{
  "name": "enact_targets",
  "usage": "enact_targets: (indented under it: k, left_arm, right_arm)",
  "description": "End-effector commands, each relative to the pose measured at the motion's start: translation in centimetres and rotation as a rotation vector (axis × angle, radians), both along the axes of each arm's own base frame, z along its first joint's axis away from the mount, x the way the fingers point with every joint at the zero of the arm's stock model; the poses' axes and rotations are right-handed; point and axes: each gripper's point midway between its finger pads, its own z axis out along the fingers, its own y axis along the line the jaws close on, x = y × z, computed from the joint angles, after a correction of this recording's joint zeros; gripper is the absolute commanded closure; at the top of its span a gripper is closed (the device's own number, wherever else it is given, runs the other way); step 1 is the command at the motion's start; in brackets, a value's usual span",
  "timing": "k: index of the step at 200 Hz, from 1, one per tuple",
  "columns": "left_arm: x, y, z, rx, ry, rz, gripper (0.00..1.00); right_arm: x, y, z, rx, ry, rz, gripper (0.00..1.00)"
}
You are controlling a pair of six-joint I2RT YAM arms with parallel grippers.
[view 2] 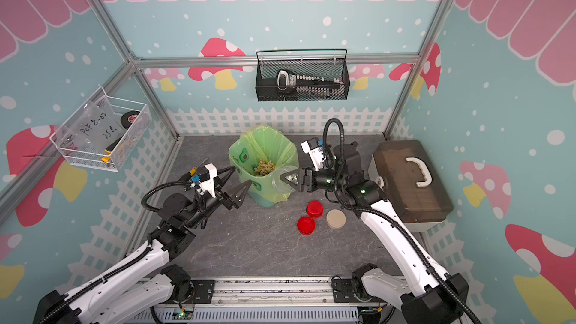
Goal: Empty moldy peanuts from jars
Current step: Adjust the jar.
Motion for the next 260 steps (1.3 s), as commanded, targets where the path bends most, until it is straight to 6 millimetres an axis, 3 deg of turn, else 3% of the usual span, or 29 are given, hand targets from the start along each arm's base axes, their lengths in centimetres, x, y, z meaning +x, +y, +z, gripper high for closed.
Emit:
enact_targets:
  k: [1,17,43,93,153,186,232,260]
  left_arm:
    - [-0.7,-0.4,-1.5,0.047,0.092,-0.007,0.18]
    - [-2.4,-1.7,-2.2,0.094,0.134,-0.078,0.25]
    - [-4.9,-3.3,-3.7,0.188,0.154,-0.092,0.25]
    - [-6.9,-1.2,-6.2,0.144,0.148,-0.002,0.22]
    - [-5.2,2.8,-10.4,0.091,0.212,0.221,0.19]
    - [-5.1,4.8,-10.9,0.158,0.217,0.300,0.14]
    - [-5.0,7.0,-12.6,0.210,0.208,0.395,0.10]
    - [-5.1,6.8,-13.1,0.212,0.196,0.385,0.10]
  right_arm:
    - [-1.2,-0.3,0.8,0.058,-0.042,0.015,0.52]
    - [-2.1,-0.7,0.0,0.064,-0.034,0.015,0.52]
    - [-3.5,-1.0,-1.3,0.094,-0.006,0.029,0.52]
    - [-4.4,-1.2,-5.7,0.125,0.100,0.018,0.52]
    - [-4.4,-1.8,-9.9,0.114,0.189,-0.059,0.54]
    - [-4.1,-1.4,-12.7,0.089,0.227,-0.084,0.54]
    - [-3.5,1.4,-15.9,0.017,0.238,-0.076,0.54]
    - [-3.2,3.3,-17.5,-0.016,0.258,-0.056,0.54]
